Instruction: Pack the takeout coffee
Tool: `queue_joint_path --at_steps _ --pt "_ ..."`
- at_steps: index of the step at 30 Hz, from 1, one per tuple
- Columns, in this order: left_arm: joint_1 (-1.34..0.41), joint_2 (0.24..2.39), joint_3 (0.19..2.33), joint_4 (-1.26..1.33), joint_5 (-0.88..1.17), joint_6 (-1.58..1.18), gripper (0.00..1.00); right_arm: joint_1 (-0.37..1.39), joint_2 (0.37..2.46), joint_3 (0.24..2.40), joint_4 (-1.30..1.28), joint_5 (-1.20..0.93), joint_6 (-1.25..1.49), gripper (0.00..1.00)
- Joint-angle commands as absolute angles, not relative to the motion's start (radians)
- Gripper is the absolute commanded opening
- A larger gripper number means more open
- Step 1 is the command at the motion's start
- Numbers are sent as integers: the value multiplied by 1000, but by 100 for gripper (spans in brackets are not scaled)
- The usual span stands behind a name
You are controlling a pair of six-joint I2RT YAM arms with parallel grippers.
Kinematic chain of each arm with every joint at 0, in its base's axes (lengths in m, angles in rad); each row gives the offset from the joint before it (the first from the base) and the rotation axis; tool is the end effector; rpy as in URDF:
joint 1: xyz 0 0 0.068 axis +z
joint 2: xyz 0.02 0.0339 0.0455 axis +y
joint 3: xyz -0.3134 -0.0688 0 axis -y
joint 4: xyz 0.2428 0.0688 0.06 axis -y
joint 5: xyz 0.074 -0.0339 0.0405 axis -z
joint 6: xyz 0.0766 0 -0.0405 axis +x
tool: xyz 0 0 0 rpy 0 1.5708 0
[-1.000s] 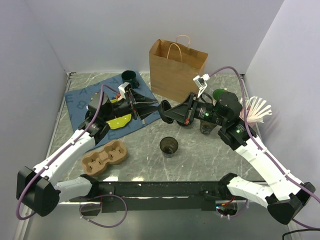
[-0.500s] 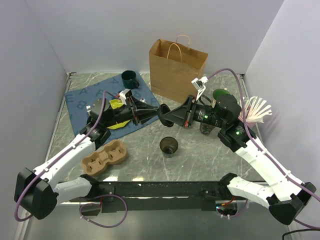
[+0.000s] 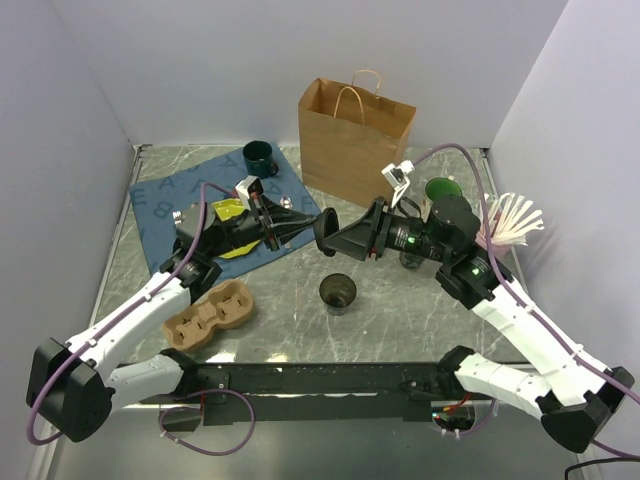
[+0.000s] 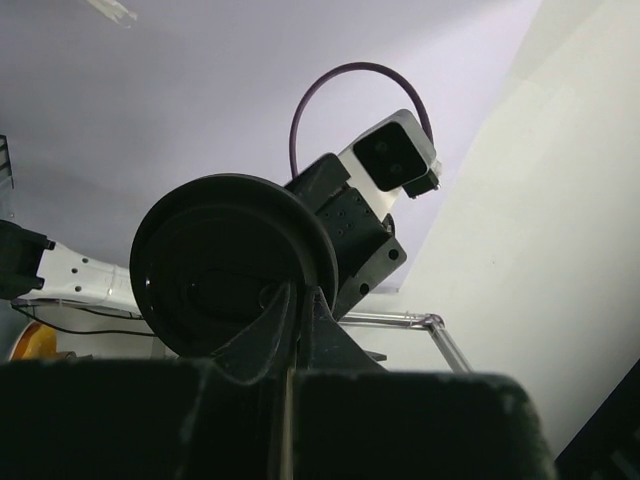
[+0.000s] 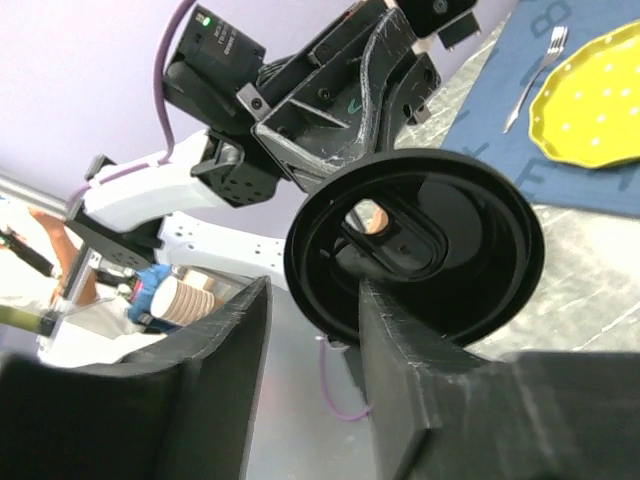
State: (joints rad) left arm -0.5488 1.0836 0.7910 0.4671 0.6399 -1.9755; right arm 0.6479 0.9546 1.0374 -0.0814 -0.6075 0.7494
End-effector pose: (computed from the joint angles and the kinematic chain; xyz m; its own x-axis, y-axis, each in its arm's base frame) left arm 0.1949 -0.1728 0.4014 -0.9041 -0.3114 0.2925 -0.2261 -0.2319 -0.9461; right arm 0.1433 0.1633 0.4493 -0.6468 0.2119 -0.7326 -0.6967 0.2265 0.6806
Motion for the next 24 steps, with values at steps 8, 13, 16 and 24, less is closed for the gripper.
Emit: queue_joint_path --at_steps 8,13,16,24 --pt "-560 1149 1136 -38 588 -1404 1 655 718 1086 -440 -396 713 96" --pt "-679 1229 1399 -449 223 -1017 1 652 617 1137 -707 -171 692 100" --pt "-851 1328 1520 -595 -41 -862 1 653 611 1216 -895 -11 673 100" --pt "-1152 1574 1649 -837 -376 -819 1 652 614 1367 -1146 185 656 100"
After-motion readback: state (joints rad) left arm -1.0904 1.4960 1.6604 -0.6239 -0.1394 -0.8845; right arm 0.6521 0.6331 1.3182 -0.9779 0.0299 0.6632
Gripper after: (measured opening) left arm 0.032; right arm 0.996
